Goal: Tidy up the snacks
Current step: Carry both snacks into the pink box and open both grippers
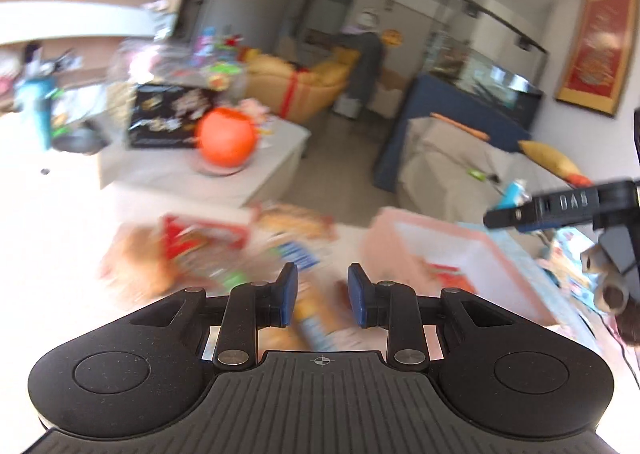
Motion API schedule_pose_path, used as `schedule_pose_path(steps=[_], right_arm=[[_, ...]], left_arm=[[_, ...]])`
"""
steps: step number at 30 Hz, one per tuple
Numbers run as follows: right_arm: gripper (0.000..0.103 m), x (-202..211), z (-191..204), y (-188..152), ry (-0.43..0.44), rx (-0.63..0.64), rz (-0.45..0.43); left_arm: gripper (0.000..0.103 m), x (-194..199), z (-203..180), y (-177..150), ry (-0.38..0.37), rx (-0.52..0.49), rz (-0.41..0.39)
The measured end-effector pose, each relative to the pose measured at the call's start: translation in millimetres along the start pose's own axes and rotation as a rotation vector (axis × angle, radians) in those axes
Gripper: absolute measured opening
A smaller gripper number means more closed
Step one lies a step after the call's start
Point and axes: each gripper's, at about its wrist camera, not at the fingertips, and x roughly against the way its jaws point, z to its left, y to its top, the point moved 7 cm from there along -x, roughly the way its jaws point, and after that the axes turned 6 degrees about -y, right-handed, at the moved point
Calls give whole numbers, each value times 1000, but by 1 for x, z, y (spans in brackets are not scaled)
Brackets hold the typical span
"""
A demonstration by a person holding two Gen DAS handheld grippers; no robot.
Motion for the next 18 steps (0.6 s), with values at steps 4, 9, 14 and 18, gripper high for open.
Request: schedule_pose_path(steps=[4, 9, 14, 18], right_arm=[[76, -49, 69, 29, 76, 34, 55], [76, -127, 140, 56, 68, 104, 156], [76, -189, 175, 54, 10, 157, 211], [81, -221, 167, 49, 4, 43, 247]], left_arm=[[31, 14, 46, -2, 62, 63, -55], [31, 27, 77, 1, 69, 134, -67], [31, 32, 85, 2, 112, 143, -63], [31, 27, 86, -4, 118, 139, -30]])
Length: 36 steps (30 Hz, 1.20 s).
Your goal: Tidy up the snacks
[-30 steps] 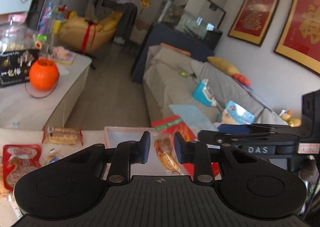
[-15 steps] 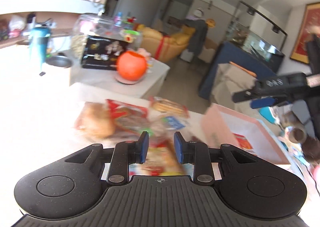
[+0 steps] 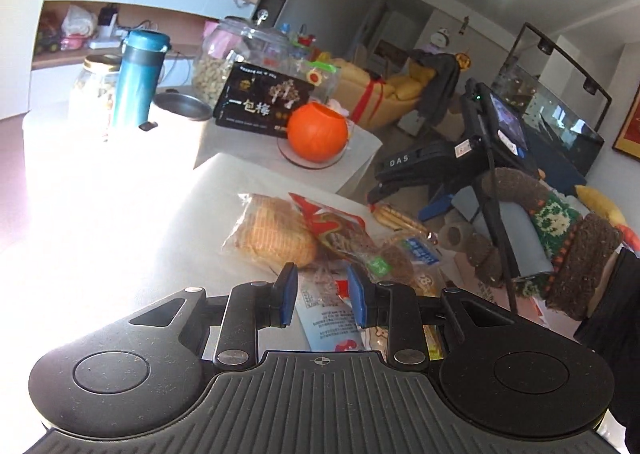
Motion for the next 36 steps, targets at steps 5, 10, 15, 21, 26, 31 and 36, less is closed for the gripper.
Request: schedule_pose_path(steps=[5, 10, 15, 21, 26, 31, 36], right_arm=[[53, 27, 3, -19, 103, 33, 33], [50, 61, 23, -58, 231, 93, 105], [50, 97, 12, -78, 96, 244, 59], [50, 106, -11, -93, -34, 395, 77], [27, 77, -4, -89, -33, 282, 78], [18, 71, 11, -106, -23, 276, 93], [18, 97, 10, -141, 126, 229, 163]], left_arm=[[31, -2, -2, -2, 14, -19, 3], [31, -3, -4, -5, 25, -35, -5], [31, -3, -8, -6, 7, -45, -4], [31, 0, -14, -5, -29, -55, -9], [31, -2, -8, -4, -21, -45, -7], [31, -1, 0, -2, -7, -15, -8], [31, 0, -6, -4, -18, -34, -9]])
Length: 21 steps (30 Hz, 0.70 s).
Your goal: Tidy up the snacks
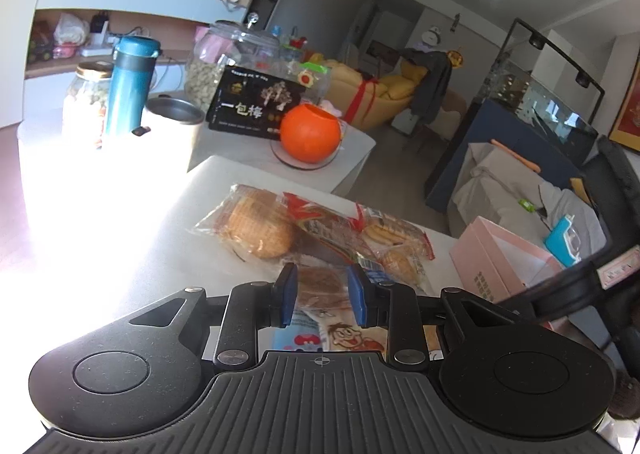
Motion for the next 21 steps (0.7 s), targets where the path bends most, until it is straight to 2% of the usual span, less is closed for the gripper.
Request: schedule_pose_path(steps=[2, 5, 6, 7, 9, 12, 16, 18, 21], right_arm=[[18, 11, 3, -21, 62, -6, 14], [19, 39, -2, -48, 96, -18, -54], [27, 49, -6, -56, 113, -22, -77], [40, 58, -12, -66, 127, -37, -94], [58, 68, -30, -79, 116, -68, -126], [60, 71, -58, -88, 56, -101, -175], [60, 54, -82, -79, 108, -227, -195], [62, 47, -75, -77, 112, -226, -209], [63, 35, -38, -81, 107, -131, -202]], left_arm=[[31, -2, -4, -2, -5, -15, 6], [31, -2, -11, -4, 1, -50, 2], [31, -1, -15, -5, -1, -59, 4], [31, -1, -20, -5, -10, -69, 11], [31, 0, -30, -8, -30, -94, 35], [31, 5, -44, -15, -28, -139, 66], [31, 14, -52, -25, -9, -174, 110], [31, 17, -49, -27, 21, -177, 118], [31, 16, -47, -26, 56, -171, 134]])
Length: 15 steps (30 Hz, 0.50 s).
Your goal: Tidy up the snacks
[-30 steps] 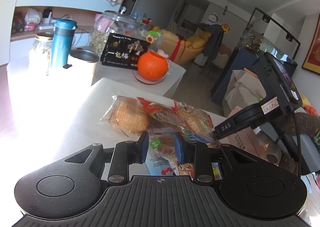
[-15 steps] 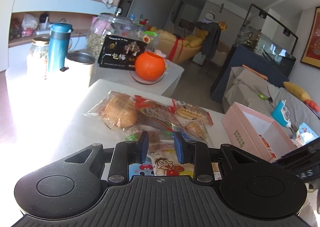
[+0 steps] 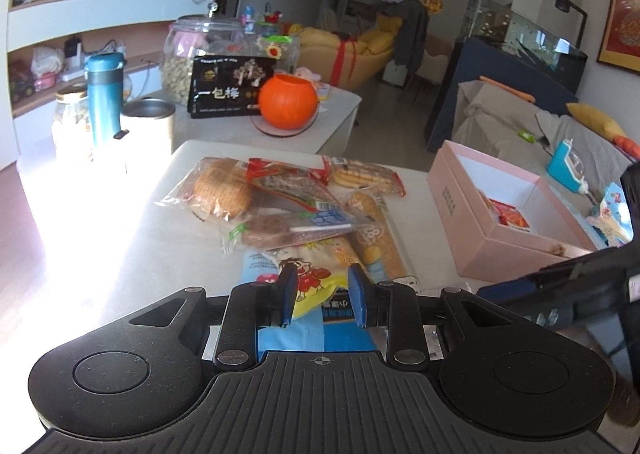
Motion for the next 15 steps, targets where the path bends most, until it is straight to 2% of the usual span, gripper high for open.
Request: schedule_pose_path(steps=[1, 3, 5, 7, 9, 13, 15], right_arm=[[66, -6, 11, -6, -20, 42, 9], [65, -5, 30, -17, -118, 163, -55], [65, 1, 36, -25, -147, 225, -95], [63, 8, 28, -33, -145, 220, -88], [64, 15, 10, -40, -173, 196, -87], [76, 28, -32, -55, -228, 110, -78], [82, 31, -46, -64, -220, 47, -76]], left_arm=[[31, -1, -1, 1, 1, -4, 7], [31, -1, -10, 3, -19, -25, 20], [31, -5, -22, 4, -43, -54, 36], [31, -15, -35, 7, -57, -98, 46], [31, -30, -46, 10, -40, -134, 57], [31, -69, -65, 14, 14, -220, 103], [40, -86, -68, 13, 65, -275, 131]])
